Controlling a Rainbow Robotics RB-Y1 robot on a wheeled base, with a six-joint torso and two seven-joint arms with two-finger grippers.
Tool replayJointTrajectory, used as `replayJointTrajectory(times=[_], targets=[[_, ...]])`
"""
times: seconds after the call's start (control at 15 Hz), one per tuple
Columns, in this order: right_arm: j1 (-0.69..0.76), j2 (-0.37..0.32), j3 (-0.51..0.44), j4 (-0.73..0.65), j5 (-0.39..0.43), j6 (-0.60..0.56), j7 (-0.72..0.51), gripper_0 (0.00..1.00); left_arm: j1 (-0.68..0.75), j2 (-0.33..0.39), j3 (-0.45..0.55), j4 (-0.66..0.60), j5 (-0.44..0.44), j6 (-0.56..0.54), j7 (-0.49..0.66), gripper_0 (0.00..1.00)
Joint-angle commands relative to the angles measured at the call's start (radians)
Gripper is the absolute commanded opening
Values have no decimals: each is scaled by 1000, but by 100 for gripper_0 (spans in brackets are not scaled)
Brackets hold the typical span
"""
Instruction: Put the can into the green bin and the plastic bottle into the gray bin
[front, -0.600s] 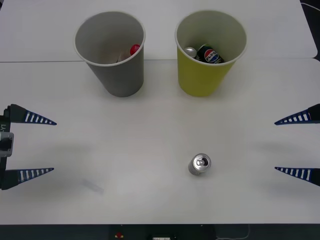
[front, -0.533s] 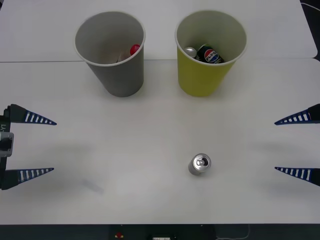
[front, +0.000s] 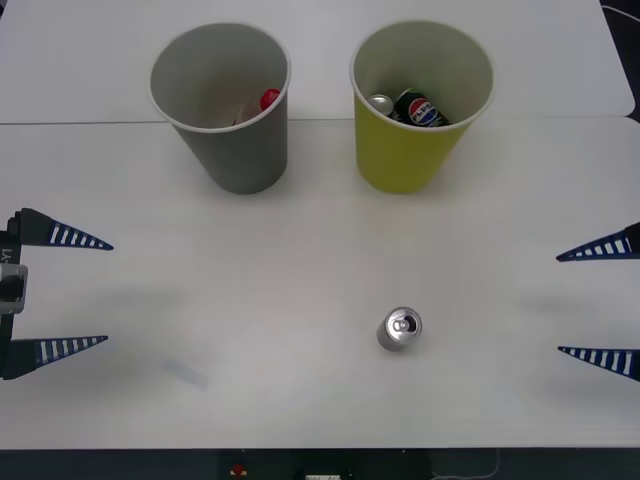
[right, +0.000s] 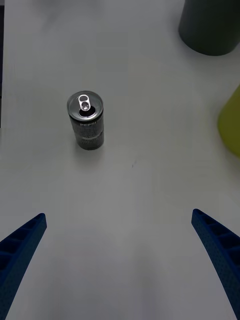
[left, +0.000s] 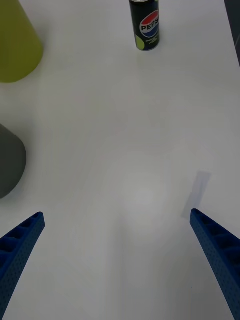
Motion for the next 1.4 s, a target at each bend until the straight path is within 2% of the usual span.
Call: replayJointTrajectory(times=[0.07, 0.2, 0.53, 0.8, 1.2, 1.4], targets=[[14, 27, 0, 30, -16, 1, 68, 100, 0, 0, 0, 0, 0, 0, 0, 100], [17, 59, 14, 70, -35, 5, 138, 100, 0, 0, 0, 0, 0, 0, 0, 100], [12, 64, 170, 131, -150, 151, 337, 100, 0, 0, 0, 0, 0, 0, 0, 100], [-29, 75, 280, 211, -243, 183, 456, 100, 0, 0, 0, 0, 0, 0, 0, 100], [-123, 177, 345, 323, -248, 137, 489, 100, 0, 0, 0, 0, 0, 0, 0, 100], [-176, 251, 386, 394, -248, 116, 497, 100, 0, 0, 0, 0, 0, 0, 0, 100]])
